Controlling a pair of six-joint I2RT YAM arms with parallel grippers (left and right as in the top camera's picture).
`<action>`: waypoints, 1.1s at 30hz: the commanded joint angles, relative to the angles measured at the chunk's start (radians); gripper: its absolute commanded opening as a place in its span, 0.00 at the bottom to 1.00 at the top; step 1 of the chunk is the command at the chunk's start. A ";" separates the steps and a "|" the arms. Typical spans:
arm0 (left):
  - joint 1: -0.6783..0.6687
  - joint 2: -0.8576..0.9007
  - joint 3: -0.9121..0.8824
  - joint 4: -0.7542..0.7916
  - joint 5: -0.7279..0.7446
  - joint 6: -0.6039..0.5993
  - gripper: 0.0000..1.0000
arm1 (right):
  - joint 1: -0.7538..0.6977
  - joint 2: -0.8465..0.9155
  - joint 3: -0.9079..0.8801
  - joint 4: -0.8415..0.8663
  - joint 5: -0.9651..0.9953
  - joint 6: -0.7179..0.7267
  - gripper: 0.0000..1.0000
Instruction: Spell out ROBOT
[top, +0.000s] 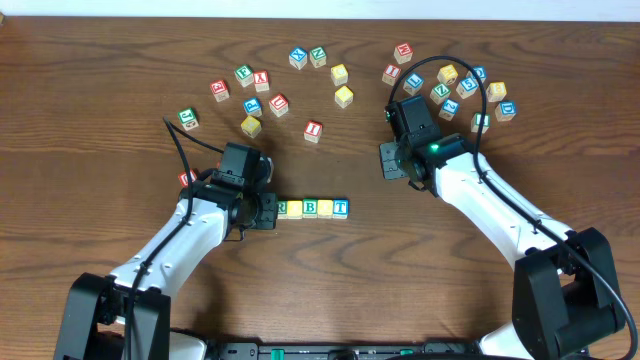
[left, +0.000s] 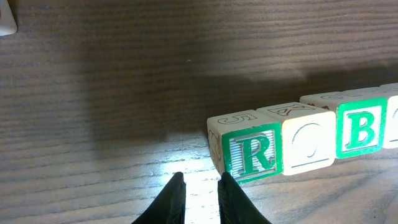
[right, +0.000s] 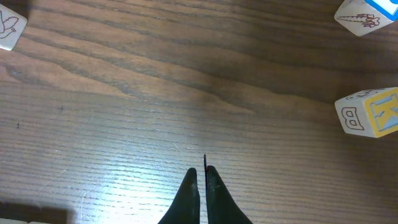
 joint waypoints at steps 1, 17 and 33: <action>-0.001 0.004 -0.014 -0.002 0.011 0.002 0.19 | 0.005 -0.023 0.018 0.000 0.001 -0.013 0.01; 0.000 0.003 -0.011 -0.033 -0.231 -0.067 0.29 | 0.006 -0.023 0.018 0.000 0.002 -0.019 0.01; 0.056 -0.137 0.032 0.047 -0.315 -0.066 0.96 | -0.002 -0.023 0.018 0.010 0.132 -0.025 0.92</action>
